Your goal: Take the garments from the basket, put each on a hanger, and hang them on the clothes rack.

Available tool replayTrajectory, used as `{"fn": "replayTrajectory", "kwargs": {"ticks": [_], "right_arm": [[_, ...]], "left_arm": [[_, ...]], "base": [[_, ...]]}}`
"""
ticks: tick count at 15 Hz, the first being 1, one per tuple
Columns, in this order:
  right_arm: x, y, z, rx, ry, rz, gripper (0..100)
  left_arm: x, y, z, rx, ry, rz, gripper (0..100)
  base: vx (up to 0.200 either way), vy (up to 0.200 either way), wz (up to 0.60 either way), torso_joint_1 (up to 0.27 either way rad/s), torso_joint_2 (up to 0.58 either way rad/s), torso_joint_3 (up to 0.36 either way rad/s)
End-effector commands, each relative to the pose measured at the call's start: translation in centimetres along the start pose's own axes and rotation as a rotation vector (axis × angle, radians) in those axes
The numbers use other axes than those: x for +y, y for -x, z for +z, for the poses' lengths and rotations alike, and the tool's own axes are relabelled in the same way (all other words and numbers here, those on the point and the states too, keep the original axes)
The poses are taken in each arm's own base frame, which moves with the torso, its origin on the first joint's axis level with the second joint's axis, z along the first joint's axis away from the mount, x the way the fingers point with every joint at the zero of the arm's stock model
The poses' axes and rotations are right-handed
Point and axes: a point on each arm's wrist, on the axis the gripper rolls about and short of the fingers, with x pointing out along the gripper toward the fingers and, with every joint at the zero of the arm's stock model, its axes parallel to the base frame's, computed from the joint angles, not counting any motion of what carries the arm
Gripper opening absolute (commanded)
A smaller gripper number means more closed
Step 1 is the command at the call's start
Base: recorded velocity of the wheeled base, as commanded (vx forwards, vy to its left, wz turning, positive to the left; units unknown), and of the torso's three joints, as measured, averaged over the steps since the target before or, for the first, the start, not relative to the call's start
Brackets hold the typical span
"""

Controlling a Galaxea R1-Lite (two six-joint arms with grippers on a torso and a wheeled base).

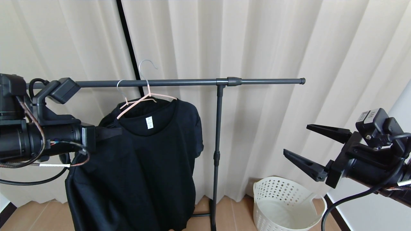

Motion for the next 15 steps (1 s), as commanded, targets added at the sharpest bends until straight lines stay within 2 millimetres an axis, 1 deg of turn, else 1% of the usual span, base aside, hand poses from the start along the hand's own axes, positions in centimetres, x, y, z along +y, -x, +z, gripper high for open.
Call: {"fn": "replayTrajectory", "kwargs": {"ticks": [1, 4, 7, 15], "right_arm": [[0.0, -0.1, -0.1, 0.004, -0.001, 0.001, 100], [0.0, -0.2, -0.2, 0.009, -0.002, 0.002, 100], [0.0, -0.2, -0.3, 0.011, -0.003, 0.003, 100], [0.0, -0.2, -0.3, 0.013, -0.003, 0.003, 100]], "left_arm": [[0.9, -2.2, 0.0, 0.017, 0.006, -0.009, 0], [1.5, -3.5, 0.1, 0.003, -0.003, 0.001, 0], [2.2, -5.4, -0.1, 0.002, 0.010, -0.005, 0], [3.4, -7.9, 0.5, -0.001, 0.026, -0.005, 0]], "base": [[0.000, 0.000, 0.00, 0.000, 0.00, 0.000], [0.000, 0.000, 0.00, 0.000, 0.00, 0.000], [0.000, 0.000, 0.00, 0.000, 0.00, 0.000], [0.000, 0.000, 0.00, 0.000, 0.00, 0.000]]}}
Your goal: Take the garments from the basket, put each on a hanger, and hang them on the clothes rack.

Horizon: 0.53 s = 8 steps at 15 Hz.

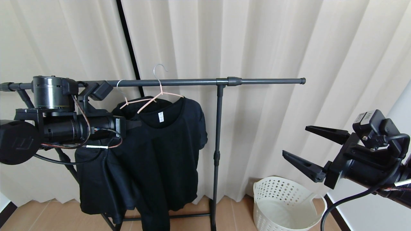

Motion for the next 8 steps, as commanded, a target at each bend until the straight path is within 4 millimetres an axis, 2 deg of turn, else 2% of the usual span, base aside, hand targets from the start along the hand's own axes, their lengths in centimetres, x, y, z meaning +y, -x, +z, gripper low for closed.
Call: {"fn": "replayTrajectory", "kwargs": {"ticks": [1, 8], "right_arm": [[0.0, 0.0, 0.0, 0.001, 0.000, 0.001, 100], [0.0, -0.2, -0.3, 0.013, -0.003, 0.002, 100]], "left_arm": [[0.5, -1.0, 0.1, 0.007, 0.005, -0.001, 0], [1.3, -3.1, 0.0, 0.011, 0.019, -0.004, 0]], "base": [[0.000, 0.000, 0.00, 0.000, 0.00, 0.000], [0.000, 0.000, 0.00, 0.000, 0.00, 0.000]]}}
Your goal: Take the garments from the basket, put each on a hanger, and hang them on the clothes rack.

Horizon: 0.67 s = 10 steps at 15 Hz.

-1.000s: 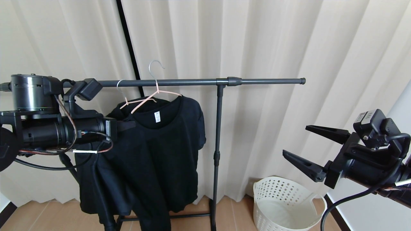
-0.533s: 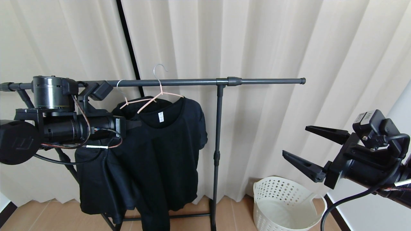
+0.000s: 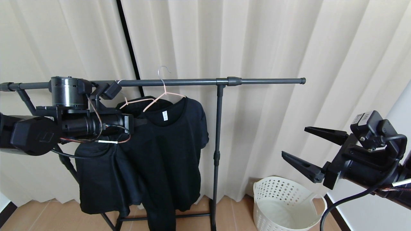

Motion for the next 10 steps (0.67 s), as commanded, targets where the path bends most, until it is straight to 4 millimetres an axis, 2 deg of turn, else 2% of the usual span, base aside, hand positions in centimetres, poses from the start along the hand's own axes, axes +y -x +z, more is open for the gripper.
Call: {"fn": "replayTrajectory", "kwargs": {"ticks": [1, 5, 10], "right_arm": [[0.0, -0.1, -0.1, 0.004, -0.001, 0.001, 100], [0.0, -0.1, -0.1, 0.006, -0.001, 0.001, 100], [0.0, -0.1, -0.1, 0.006, -0.001, 0.001, 100]], "left_arm": [[0.3, -0.6, -0.3, 0.008, 0.008, 0.003, 0], [0.6, -1.2, -0.4, 0.006, 0.013, 0.018, 0], [0.0, -1.8, -0.9, 0.026, 0.011, -0.004, 0]], "base": [[0.000, 0.000, 0.00, 0.000, 0.00, 0.000], [0.000, 0.000, 0.00, 0.000, 0.00, 0.000], [0.000, 0.000, 0.00, 0.000, 0.00, 0.000]]}}
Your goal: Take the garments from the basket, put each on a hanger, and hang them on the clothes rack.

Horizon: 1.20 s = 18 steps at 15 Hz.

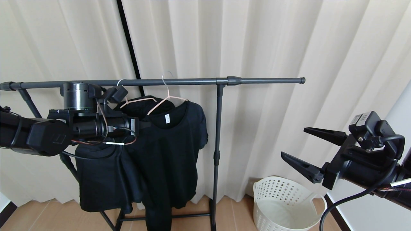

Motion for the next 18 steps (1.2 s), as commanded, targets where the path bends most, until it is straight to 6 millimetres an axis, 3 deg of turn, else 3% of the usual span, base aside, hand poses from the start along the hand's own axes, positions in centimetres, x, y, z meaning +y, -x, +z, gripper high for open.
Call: {"fn": "replayTrajectory", "kwargs": {"ticks": [1, 15, 16, 18], "right_arm": [[0.00, -0.02, 0.00, 0.000, 0.000, 0.001, 100], [-0.01, -0.06, 0.01, 0.000, 0.000, 0.001, 100], [0.00, -0.05, -0.03, 0.001, 0.000, 0.001, 100], [0.00, -0.05, -0.03, 0.001, 0.000, 0.001, 100]], "left_arm": [[-0.21, -0.27, -0.21, 0.009, -0.001, -0.007, 0], [-0.39, -1.08, -0.87, 0.035, 0.002, 0.000, 0], [-0.38, -1.08, -0.87, 0.035, 0.002, 0.001, 100], [-0.45, -1.06, -0.84, 0.034, -0.001, 0.000, 100]], "base": [[0.000, 0.000, 0.00, 0.000, 0.00, 0.000], [0.000, 0.000, 0.00, 0.000, 0.00, 0.000], [0.000, 0.000, 0.00, 0.000, 0.00, 0.000], [0.000, 0.000, 0.00, 0.000, 0.00, 0.000]]}}
